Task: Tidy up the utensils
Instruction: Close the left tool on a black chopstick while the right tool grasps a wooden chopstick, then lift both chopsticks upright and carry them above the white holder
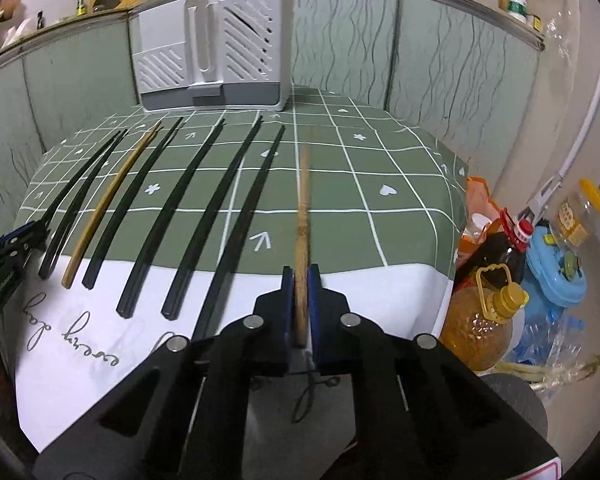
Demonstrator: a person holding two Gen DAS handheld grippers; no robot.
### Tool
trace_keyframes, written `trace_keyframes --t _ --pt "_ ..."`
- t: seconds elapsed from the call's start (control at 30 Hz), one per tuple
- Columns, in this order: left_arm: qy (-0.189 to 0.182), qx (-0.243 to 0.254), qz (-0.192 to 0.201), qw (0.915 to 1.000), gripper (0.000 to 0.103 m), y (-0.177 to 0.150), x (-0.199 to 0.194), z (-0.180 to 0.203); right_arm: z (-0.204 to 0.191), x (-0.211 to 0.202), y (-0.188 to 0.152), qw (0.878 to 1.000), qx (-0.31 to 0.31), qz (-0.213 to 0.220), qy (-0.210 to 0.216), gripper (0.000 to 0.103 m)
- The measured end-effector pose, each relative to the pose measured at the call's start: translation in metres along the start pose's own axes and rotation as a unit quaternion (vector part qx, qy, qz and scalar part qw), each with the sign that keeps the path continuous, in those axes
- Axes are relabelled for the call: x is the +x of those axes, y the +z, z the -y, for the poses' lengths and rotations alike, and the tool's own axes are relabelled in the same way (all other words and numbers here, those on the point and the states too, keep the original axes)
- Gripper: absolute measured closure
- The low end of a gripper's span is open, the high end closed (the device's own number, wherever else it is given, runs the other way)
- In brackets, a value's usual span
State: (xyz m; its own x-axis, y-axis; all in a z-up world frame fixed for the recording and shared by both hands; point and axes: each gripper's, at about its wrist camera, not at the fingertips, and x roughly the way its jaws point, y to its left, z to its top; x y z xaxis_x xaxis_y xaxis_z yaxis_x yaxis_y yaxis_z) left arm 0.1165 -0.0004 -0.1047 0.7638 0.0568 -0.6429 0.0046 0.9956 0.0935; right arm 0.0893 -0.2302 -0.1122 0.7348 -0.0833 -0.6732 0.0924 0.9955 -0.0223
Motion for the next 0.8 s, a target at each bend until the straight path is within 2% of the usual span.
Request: trace_keyframes --t 0.4,0.8 --pt "-0.028 -0.025 -0.002 0.9993 0.095 0.005 -0.005 -0.013 0.013 -0.013 0.013 1.0 0.01 0.008 0.018 0.097" --pt "-0.039 -0.023 0.028 0.9986 0.095 0.026 -0.03 -0.041 0.024 -0.036 0.033 0.999 0.004 0.024 0.034 0.097"
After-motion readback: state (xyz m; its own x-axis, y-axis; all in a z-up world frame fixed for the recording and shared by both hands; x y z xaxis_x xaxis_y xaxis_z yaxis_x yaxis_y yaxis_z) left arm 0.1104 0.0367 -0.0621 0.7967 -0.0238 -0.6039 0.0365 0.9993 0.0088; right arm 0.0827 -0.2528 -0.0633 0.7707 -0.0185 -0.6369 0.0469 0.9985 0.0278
